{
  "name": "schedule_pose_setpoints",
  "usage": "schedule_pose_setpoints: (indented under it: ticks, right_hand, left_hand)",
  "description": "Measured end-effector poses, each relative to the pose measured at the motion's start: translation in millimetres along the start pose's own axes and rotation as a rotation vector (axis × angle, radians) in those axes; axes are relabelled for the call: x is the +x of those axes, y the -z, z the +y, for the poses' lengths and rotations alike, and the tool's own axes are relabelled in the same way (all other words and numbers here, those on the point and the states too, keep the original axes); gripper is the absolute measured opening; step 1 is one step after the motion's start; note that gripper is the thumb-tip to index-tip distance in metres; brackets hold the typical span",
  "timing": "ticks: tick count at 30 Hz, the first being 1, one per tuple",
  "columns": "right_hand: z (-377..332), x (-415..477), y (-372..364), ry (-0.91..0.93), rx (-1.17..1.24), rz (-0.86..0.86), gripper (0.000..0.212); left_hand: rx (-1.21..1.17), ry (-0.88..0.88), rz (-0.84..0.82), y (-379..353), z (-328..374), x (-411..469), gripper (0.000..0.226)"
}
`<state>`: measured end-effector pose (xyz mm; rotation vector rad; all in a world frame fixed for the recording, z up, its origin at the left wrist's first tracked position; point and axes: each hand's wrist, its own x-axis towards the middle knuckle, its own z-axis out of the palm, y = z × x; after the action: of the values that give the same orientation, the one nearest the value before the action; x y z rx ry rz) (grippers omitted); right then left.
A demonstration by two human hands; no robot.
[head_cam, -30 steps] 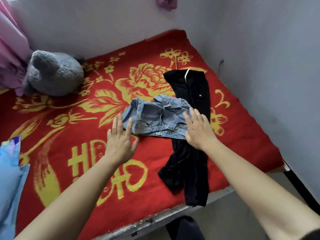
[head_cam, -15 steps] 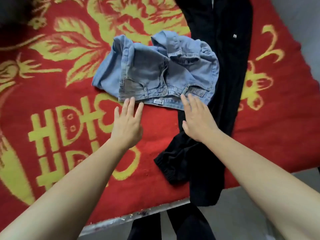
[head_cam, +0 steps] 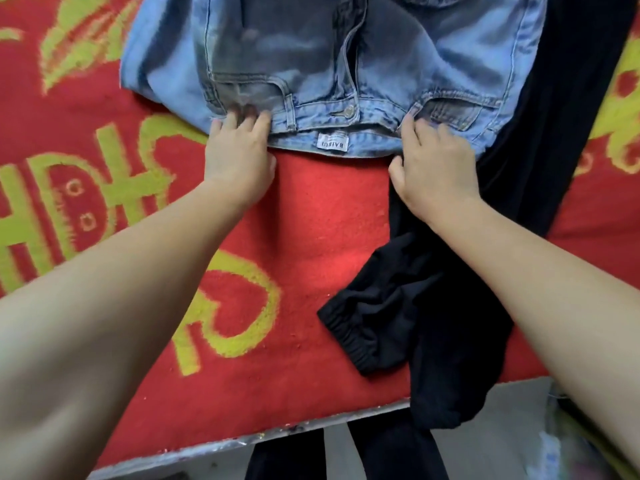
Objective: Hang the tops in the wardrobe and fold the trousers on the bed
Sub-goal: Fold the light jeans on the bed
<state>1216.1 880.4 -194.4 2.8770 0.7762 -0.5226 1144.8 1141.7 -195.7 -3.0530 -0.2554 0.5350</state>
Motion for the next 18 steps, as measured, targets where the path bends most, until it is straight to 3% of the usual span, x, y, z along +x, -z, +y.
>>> schedule_pose_setpoints:
  ticks: [8, 14, 18]
  right_hand:
    - [2, 9, -1, 0.028, -0.070, 0.031, 0.056]
    - [0, 5, 3, -0.028, -0.004, 0.117, 0.046]
    - [0, -16, 26, -0.053, 0.001, 0.115, 0.039]
  left_hand:
    - [-0.084, -0.018, 0.127, -11, -7, 0, 0.056]
    - [-0.275, 0.081, 0.269, -11, -5, -2, 0.031]
    - [-0.280, 0.134, 0.240, 0, 4, -41, 0.016]
